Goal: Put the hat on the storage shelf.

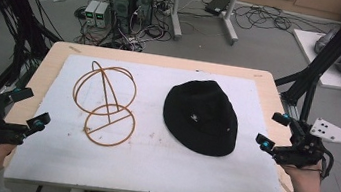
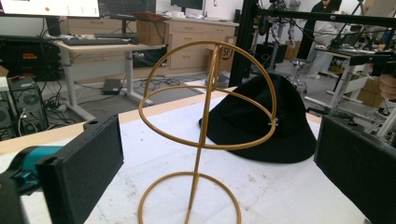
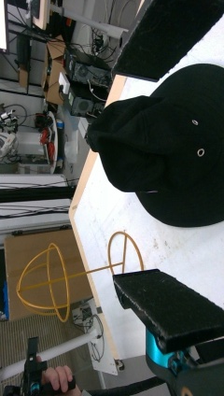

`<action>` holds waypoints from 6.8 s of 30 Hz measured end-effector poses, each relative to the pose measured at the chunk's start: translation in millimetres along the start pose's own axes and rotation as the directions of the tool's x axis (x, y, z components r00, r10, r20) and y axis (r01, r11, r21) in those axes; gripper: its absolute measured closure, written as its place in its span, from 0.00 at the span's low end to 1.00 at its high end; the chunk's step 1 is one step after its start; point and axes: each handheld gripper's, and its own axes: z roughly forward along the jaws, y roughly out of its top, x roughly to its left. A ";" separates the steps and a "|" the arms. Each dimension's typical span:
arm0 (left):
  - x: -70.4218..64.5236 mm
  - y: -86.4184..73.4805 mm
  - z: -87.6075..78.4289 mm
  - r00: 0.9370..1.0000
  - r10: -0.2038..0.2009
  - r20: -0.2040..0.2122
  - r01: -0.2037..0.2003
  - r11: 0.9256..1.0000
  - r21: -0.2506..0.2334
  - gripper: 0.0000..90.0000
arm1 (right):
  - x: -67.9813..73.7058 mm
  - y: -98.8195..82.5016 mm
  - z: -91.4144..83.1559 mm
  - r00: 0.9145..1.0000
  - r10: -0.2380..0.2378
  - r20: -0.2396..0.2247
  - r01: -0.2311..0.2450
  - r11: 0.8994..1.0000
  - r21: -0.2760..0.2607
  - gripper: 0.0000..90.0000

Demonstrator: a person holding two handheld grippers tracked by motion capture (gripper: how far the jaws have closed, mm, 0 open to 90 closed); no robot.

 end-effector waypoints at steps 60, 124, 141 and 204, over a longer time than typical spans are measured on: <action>-20.2 -13.1 -0.5 1.000 0.018 0.000 -0.018 0.998 0.052 0.02 | -45.6 53.0 128.1 0.996 -0.053 -0.075 0.066 0.982 0.179 0.02; -26.7 -15.8 -1.6 0.998 0.060 -0.025 -0.058 0.995 0.083 0.02 | -79.5 10.8 181.3 0.992 0.012 -0.124 0.034 0.932 0.362 0.93; -25.0 -14.1 -6.0 0.998 0.053 -0.028 -0.051 0.996 0.068 0.02 | -73.0 32.6 167.7 0.988 0.007 -0.157 0.047 0.941 0.335 0.93; -31.7 -14.8 -2.6 0.999 0.035 0.025 -0.036 0.998 0.056 0.02 | -5.5 208.9 136.7 0.941 -0.161 -0.296 0.214 0.965 0.154 0.93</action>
